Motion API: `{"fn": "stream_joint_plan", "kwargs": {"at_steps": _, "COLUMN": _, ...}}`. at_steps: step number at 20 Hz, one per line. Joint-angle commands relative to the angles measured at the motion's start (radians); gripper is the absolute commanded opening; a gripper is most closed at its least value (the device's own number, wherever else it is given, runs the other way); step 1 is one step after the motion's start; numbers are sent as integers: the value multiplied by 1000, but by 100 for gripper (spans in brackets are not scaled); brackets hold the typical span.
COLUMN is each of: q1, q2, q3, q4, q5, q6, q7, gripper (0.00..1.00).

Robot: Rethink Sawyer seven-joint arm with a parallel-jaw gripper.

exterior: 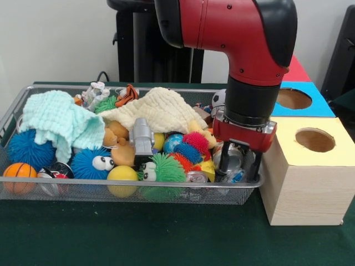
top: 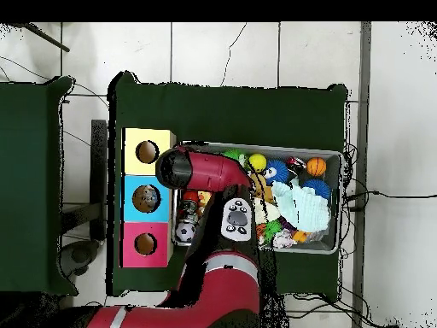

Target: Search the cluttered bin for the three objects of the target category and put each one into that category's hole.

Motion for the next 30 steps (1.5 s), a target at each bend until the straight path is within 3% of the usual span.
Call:
{"fn": "stream_joint_plan", "kwargs": {"at_steps": 1, "q1": 35, "q2": 114, "q3": 8, "q4": 39, "q5": 52, "q6": -50, "q7": 247, "gripper": 100}}
{"fn": "stream_joint_plan", "kwargs": {"at_steps": 13, "q1": 94, "q2": 180, "q3": -35, "q4": 46, "q5": 99, "q6": -129, "q7": 252, "gripper": 100}}
{"fn": "stream_joint_plan", "kwargs": {"at_steps": 30, "q1": 169, "q2": 314, "q3": -103, "q4": -21, "q5": 193, "q6": -178, "q7": 237, "gripper": 100}}
